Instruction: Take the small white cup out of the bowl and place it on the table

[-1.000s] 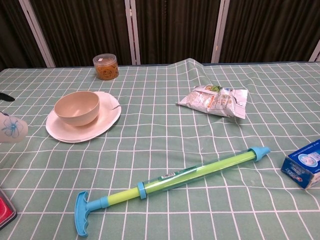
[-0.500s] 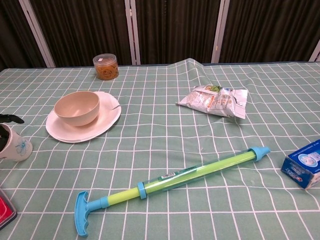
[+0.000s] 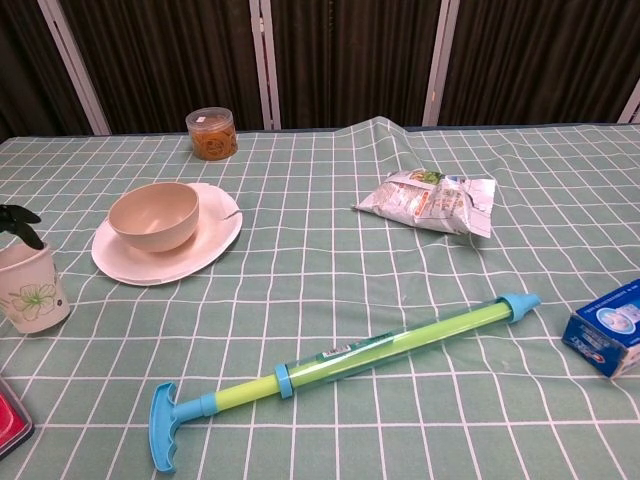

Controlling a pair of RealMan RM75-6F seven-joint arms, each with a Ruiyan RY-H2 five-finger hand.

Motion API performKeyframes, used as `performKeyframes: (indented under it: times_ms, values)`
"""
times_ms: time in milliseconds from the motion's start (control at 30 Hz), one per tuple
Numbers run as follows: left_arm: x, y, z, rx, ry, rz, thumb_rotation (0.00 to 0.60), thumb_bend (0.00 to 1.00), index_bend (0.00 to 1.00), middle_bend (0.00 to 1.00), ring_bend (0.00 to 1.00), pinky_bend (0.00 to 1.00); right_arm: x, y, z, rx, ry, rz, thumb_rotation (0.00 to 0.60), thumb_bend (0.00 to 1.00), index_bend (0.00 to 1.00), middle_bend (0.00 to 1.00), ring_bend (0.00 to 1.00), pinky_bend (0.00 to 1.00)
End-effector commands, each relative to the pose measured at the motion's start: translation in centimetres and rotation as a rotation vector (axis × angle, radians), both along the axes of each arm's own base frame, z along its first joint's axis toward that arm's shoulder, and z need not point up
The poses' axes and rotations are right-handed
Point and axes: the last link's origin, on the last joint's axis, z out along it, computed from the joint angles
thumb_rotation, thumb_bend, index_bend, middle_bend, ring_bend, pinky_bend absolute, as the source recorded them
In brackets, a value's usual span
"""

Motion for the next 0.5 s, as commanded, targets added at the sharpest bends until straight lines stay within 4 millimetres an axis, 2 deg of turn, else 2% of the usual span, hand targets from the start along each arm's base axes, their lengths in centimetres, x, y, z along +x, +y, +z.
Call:
performKeyframes:
  times_ms: [33,200,333,500]
  values:
    - [0.1,-0.9,1.2,0.034,-0.028,-0.002,0.6,0.41,0.15,0.0,0.0,0.0,0.0,0.0,0.0,-0.001,0.0,0.001,0.6,0.09,0.07,0.0,0.0,0.0]
    - [0.6,-2.7,3.3,0.137,-0.124,-0.021,0.6,0.41,0.11,0.0,0.0,0.0,0.0,0.0,-0.1,0.001,0.005,0.0,0.6,0.09,0.07,0.0,0.0,0.0]
    - [0.5,-4.1,4.4,0.23,-0.159,-0.049,0.6,0.41,0.03,0.0,0.0,0.0,0.1,0.0,-0.2,0.005,0.011,0.001,0.6,0.09,0.07,0.0,0.0,0.0]
    - [-0.3,-6.6,5.4,0.388,-0.155,-0.093,0.6,0.33,0.0,0.0,0.0,0.0,0.1,-0.1,-0.5,0.013,0.023,0.004,0.6,0.09,0.07,0.0,0.0,0.0]
